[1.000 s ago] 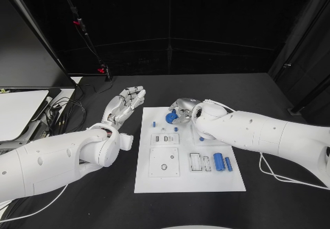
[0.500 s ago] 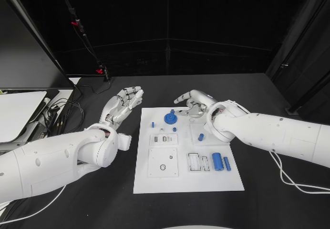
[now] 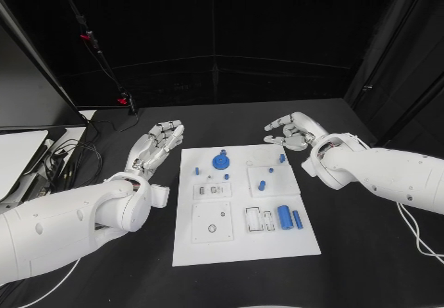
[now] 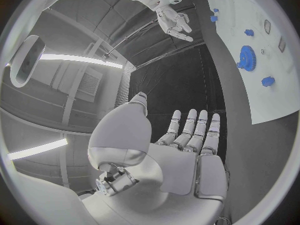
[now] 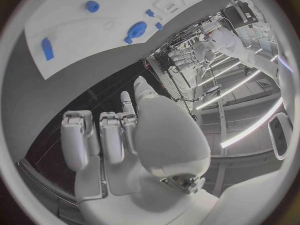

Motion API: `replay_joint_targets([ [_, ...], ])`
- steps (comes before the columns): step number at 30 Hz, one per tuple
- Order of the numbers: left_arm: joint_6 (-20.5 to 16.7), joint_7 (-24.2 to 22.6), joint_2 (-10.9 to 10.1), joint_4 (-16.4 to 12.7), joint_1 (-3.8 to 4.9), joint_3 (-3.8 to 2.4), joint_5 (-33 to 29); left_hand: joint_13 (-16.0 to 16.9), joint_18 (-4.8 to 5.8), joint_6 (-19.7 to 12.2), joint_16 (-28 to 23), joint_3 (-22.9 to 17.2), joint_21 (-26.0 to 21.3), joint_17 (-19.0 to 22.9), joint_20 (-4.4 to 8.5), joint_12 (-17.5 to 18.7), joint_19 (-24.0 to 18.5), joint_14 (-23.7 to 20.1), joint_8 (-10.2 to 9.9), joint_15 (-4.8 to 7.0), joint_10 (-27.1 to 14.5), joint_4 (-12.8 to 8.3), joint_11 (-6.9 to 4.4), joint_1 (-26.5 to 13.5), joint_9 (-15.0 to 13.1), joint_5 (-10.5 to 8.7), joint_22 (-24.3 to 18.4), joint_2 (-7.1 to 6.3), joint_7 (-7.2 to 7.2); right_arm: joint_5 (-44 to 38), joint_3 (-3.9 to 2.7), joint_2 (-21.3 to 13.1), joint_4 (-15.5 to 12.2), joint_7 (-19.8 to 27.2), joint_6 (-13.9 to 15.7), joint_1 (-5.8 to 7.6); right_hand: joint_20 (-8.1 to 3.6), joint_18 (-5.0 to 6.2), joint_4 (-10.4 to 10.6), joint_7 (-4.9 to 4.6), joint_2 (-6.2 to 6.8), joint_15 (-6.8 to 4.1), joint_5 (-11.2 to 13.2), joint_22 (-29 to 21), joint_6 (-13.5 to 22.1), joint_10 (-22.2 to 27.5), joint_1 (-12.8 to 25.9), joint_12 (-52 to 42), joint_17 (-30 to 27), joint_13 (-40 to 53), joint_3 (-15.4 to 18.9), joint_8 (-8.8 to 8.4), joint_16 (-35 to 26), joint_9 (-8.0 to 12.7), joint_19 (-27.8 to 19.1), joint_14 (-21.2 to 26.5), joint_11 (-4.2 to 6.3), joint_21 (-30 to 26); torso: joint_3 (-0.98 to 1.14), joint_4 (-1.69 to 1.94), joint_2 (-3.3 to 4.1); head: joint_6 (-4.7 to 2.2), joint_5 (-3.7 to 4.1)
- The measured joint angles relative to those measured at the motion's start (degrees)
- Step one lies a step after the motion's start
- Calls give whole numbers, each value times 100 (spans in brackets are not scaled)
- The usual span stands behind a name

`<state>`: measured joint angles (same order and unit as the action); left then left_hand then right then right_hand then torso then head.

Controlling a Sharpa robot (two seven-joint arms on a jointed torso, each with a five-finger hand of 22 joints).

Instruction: Assemble the parts on the task board

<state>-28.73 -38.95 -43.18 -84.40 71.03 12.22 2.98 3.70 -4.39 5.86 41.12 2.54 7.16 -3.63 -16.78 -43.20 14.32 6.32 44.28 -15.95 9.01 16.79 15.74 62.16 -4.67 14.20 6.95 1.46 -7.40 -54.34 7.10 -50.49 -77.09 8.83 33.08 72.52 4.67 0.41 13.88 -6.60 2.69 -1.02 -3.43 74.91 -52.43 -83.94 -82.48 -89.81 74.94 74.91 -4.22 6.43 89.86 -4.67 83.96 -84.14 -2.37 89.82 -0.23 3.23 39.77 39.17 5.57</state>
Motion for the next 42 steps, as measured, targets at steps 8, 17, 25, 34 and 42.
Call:
replay_joint_targets([
  [8, 8, 0, -1, 5, -2, 20, 0, 0, 0, 0, 0, 0, 0, 0, 0, 0, 0, 0, 0, 0, 0, 0, 0, 0, 0, 0, 0, 0, 0, -29, 4, -228, 286, -116, -329, -45, 7, 0, -39, 81, 0, 20, 0, 0, 63, -19, 0, 0, -1, 0, 39, -90, 0, 65, 7, 20, 24, 0, 1, 1, 5, -39, 98],
  [17, 15, 0, -4, -2, -4, 36, 1, 0, 0, 0, 0, 0, 0, 1, 0, 0, 0, -1, 0, 1, 0, 0, 0, 23, 6, 21, 0, 23, 0, -240, 10, -148, 669, -417, -744, -119, 7, 1, -41, 122, 32, -24, 4, 0, 105, -1, -32, 0, -1, 0, 73, -113, 0, 70, 7, 20, 87, 0, 3, 15, 15, -58, 105],
  [25, 15, 0, -17, -1, -4, 41, 1, 0, 0, 0, 0, 0, 0, 1, 0, 0, 0, -2, 0, 2, 0, 0, 0, 23, 6, 21, 0, 23, 0, -665, 9, -6, 902, -581, -995, -163, 7, 0, -40, 157, 54, -65, 27, 0, 141, -20, -54, 0, -2, 0, 102, -162, 0, 76, 7, 20, 147, 0, 0, 15, 16, -53, 99],
  [34, 14, 0, -31, -7, -4, 44, 1, 0, 0, 0, 0, 0, 0, 1, 0, 0, 0, -2, 0, 2, 0, 0, 0, 46, 12, 21, 0, 45, 0, -1084, 10, 101, 1050, -738, -1216, -196, 7, 0, -35, 157, 54, -65, 27, 0, 141, 0, -53, 0, -2, 0, 139, -162, 0, 75, 7, 20, 167, 0, 0, 20, 19, 15, 51],
  [42, 13, 0, -41, -11, -4, 45, 1, 0, 0, 0, 0, 0, 0, 1, 0, 0, 0, -2, 0, 2, 0, 0, 0, 46, 12, 21, 0, 45, 0, -1285, 10, 130, 1076, -843, -1395, -200, -16, 1, 62, 177, 160, -105, 48, 0, 120, -20, 8, 0, -3, 0, 235, -162, 0, 75, -13, 21, 187, 0, -1, 20, 17, 52, 35],
])
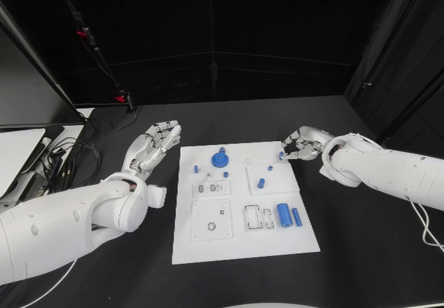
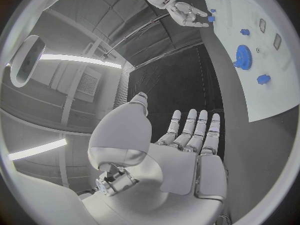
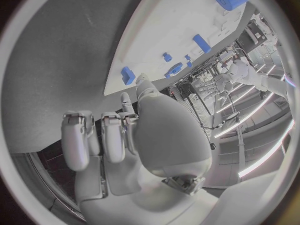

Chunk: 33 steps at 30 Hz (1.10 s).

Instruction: Assemble the parts on the task board

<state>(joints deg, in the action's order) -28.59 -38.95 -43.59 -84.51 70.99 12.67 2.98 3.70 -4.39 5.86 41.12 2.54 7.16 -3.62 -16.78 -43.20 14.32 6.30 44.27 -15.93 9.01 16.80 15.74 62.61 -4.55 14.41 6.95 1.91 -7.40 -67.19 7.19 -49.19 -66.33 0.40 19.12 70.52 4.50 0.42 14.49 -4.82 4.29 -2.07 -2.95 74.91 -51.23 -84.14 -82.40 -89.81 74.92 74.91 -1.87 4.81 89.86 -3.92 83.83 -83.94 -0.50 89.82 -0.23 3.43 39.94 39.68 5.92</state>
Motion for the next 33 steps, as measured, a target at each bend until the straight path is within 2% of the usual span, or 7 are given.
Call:
replay_joint_targets([
  [12, 0, 0, -5, -4, 0, 1, 0, 0, 0, 0, 0, 0, 0, 0, 0, 0, 0, 0, 0, 0, 0, 0, 0, 0, 0, 0, 0, 0, 0, -100, 0, 2, -10, -37, -77, -1, -20, 0, 27, 32, 2, -11, 0, 0, -32, 20, -2, 0, 0, 0, -7, 0, 0, -1, 20, -11, 20, 0, -3, -7, -4, 25, 4],
  [17, 0, 0, -4, -2, 0, 1, 0, 0, 0, 0, 0, 0, 0, 0, 0, 0, 0, 0, 0, 0, 0, 0, 0, 0, 0, 0, 0, 0, 0, -136, 0, 42, 5, -68, -95, -1, -23, 1, 54, 82, 77, -41, 0, 0, -82, 13, -81, 0, -1, 0, -35, 0, 0, -9, 18, -1, 53, 0, -3, -7, -5, 25, 12],
  [21, 0, 0, -5, -3, 0, 2, 0, 0, 0, 0, 0, 0, 0, 0, 0, 0, 0, 0, 0, 0, 0, 0, 0, 0, 0, 0, 0, 0, 0, -194, 0, 66, 7, -120, -109, -2, -63, 0, 3, 102, 17, -62, 0, 0, -102, 19, -258, 0, -1, 0, -158, 0, 0, -9, 21, -22, 63, 0, -3, -7, -5, 23, 13],
  [22, 0, 0, -6, -5, 0, 2, 0, 0, 0, 0, 0, 0, 0, 0, 0, 0, 0, 0, 0, 0, 0, 0, 0, 0, 4, 0, 0, 0, 0, -222, 0, 73, 7, -142, -114, -2, -63, 0, -24, 102, 46, -62, 0, 0, -102, 0, -325, 0, -1, 0, -185, 0, 0, -9, 21, -22, 82, 0, -3, -7, -5, 23, 13],
  [33, 0, 0, -15, -10, 0, 2, 0, 0, 0, 0, 24, 0, 0, 0, 0, 0, 0, 0, 0, 0, 0, 0, 0, 23, 4, 0, 0, 22, 0, -450, -1, 106, 5, -335, -154, -9, -62, 1, -28, 122, 36, -82, 0, 0, -122, 0, -386, 0, -1, 0, -254, 0, 0, -8, 21, -1, 82, 0, -2, -7, -5, 24, -2],
])
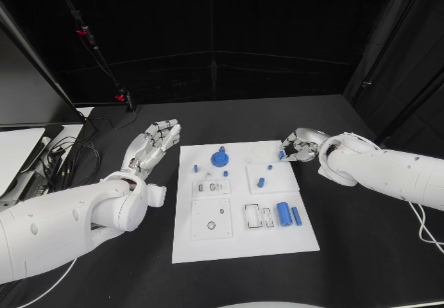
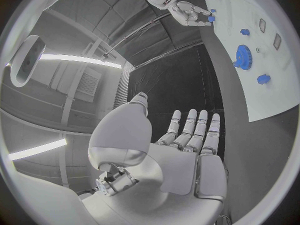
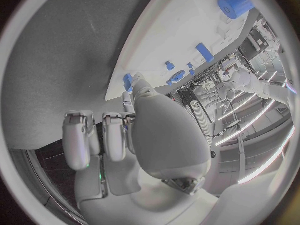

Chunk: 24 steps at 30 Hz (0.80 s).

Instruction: Assemble the parts on the task board

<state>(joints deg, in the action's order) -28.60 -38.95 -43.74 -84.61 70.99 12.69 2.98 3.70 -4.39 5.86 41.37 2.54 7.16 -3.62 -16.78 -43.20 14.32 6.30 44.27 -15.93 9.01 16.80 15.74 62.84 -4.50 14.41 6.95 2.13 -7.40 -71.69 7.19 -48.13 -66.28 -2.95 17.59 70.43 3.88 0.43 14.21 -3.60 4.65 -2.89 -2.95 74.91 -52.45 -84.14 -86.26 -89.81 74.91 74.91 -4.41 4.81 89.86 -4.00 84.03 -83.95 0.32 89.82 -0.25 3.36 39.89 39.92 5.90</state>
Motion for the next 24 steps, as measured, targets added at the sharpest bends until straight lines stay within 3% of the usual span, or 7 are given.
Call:
replay_joint_targets([
  [19, -1, 0, -14, -16, 0, 1, 0, 0, 0, 14, 0, 0, 0, 0, 0, 0, 0, 0, 0, 0, 0, 0, 0, 0, 7, 0, 0, 0, 14, -97, -1, 64, 18, -134, -7, -11, -20, 0, 31, 21, -2, 1, 0, 0, -30, 1, 2, 0, 0, 0, -31, 0, 0, 1, -20, 0, 1, 0, -1, 1, 3, 1, -1],
  [24, -2, 0, -27, -21, 0, 1, 0, 0, 0, 14, 0, 0, 0, 0, 0, 0, 0, 0, 0, 0, 0, 0, 0, 0, 7, 0, 0, 0, 14, -93, -1, 84, 36, -165, -10, -12, -32, 0, 47, 34, -58, 0, 0, 0, -114, 21, 13, 0, 0, 0, -46, 0, 0, -8, -8, 0, 20, 0, -1, 1, 3, -6, -29],
])
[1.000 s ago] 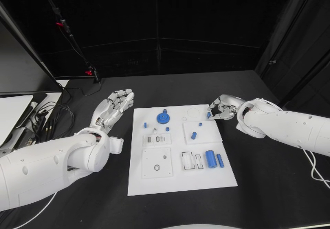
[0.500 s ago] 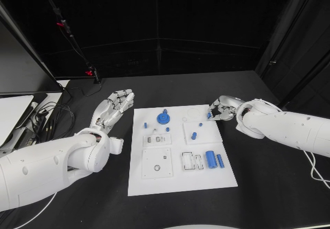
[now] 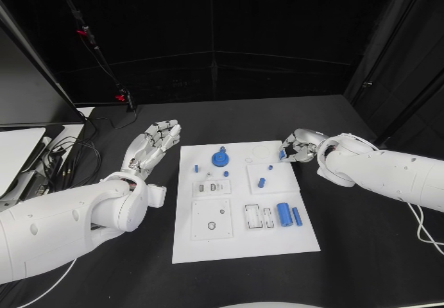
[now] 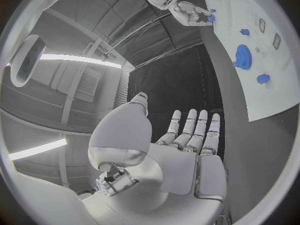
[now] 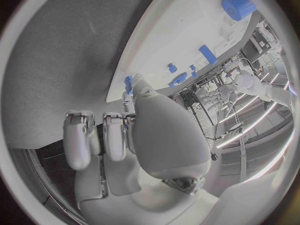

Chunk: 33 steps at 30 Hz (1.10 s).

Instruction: Assemble the parts on the task board

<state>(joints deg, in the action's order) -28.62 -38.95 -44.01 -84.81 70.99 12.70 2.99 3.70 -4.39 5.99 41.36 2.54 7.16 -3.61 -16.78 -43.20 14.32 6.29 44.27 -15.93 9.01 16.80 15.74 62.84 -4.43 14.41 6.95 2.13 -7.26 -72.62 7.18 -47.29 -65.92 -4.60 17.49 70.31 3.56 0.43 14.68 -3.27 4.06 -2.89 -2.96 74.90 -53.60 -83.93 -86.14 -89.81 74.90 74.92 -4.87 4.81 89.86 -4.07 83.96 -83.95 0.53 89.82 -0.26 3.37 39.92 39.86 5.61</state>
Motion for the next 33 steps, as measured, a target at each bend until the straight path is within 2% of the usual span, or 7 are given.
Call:
replay_joint_targets([
  [6, -1, 0, -11, -3, 0, 0, 0, 0, 0, -1, 0, 0, 0, 0, 0, 0, 0, 0, 0, 0, 0, 0, 0, 0, 0, 0, 0, 0, -1, 10, 0, 45, 18, -32, -2, -1, -9, 0, 1, 14, -48, 0, 0, 0, -203, 0, -11, 0, 0, 0, -32, 58, 0, -25, 9, 0, 0, 0, 0, -4, 1, 16, -19],
  [7, -1, 0, -11, -5, 0, 0, 0, 0, 0, -1, 0, 0, 0, 0, 0, 0, 0, 0, 0, 0, 0, 0, 0, 0, 0, 0, 0, 0, -1, 11, 0, 52, 20, -37, -2, -1, -9, 0, 1, 14, -106, 0, 0, 0, -272, 0, -10, 0, 0, 1, -32, 98, 0, -38, 9, 0, 0, 0, 0, -4, 1, 17, -15],
  [9, -1, 0, -12, -6, 0, 0, 0, 0, 0, -1, 0, 0, 0, 0, 0, 0, 0, 0, 0, 0, 0, 0, 0, 0, 0, 0, 0, 0, -1, 14, 0, 60, 20, -42, -2, -1, -9, 0, -13, 16, -108, 0, 0, 0, -376, 0, -12, 0, 0, 0, -46, 133, 0, -47, 9, 0, 0, 0, 0, -4, 1, 17, -13],
  [15, -2, 0, -31, -6, 0, 0, 0, 0, 0, -1, 0, 0, 0, 0, 0, 0, 0, 0, 0, 0, 0, 0, 0, 0, 0, 0, 0, 0, -1, 18, 1, 63, 12, -46, 37, -2, -8, 0, -25, 20, -220, 0, 1, 0, -592, 0, -28, 0, 4, 0, -90, 200, 0, -57, 9, 0, 0, 0, 0, -3, 0, 14, -9],
  [22, -4, 0, -34, -3, 0, 1, 0, 0, 0, -1, 0, 0, 0, 0, 0, 0, 0, 0, 0, 0, 0, 0, 0, 0, -1, 0, 0, 0, -2, 20, 1, 44, -4, -46, 141, -2, -8, 0, -61, 29, -289, 0, 21, 0, -723, 0, -55, 0, 4, 0, -124, 202, 0, -55, 9, 0, -1, 0, 3, 1, -3, 12, -24],
  [29, -4, 0, -32, -2, 0, 1, 0, 0, 0, -2, 0, 0, 0, 0, 0, 0, 0, 0, 0, 0, 0, 0, 0, 0, -1, 0, 0, 0, -2, 26, 1, 17, -84, -2, 353, -2, -8, 0, -77, -19, -321, 0, 36, 0, -792, 0, -72, 0, 3, 1, -138, 229, 0, -55, 9, 0, -1, 0, 3, 2, -7, -1, -37],
  [33, -5, 0, -32, 1, 0, 2, 0, 0, 0, -2, 0, 0, 0, 0, 0, 0, 0, 0, 0, 0, 0, 0, 0, 0, 6, 0, 0, 0, -2, 63, -1, -41, -244, 79, 591, -2, -8, 0, -77, -27, -320, 1, 45, 0, -842, -3, -73, 0, 3, 0, -138, 227, 0, -54, 9, 0, -4, 0, 2, 1, -10, -12, -62],
])
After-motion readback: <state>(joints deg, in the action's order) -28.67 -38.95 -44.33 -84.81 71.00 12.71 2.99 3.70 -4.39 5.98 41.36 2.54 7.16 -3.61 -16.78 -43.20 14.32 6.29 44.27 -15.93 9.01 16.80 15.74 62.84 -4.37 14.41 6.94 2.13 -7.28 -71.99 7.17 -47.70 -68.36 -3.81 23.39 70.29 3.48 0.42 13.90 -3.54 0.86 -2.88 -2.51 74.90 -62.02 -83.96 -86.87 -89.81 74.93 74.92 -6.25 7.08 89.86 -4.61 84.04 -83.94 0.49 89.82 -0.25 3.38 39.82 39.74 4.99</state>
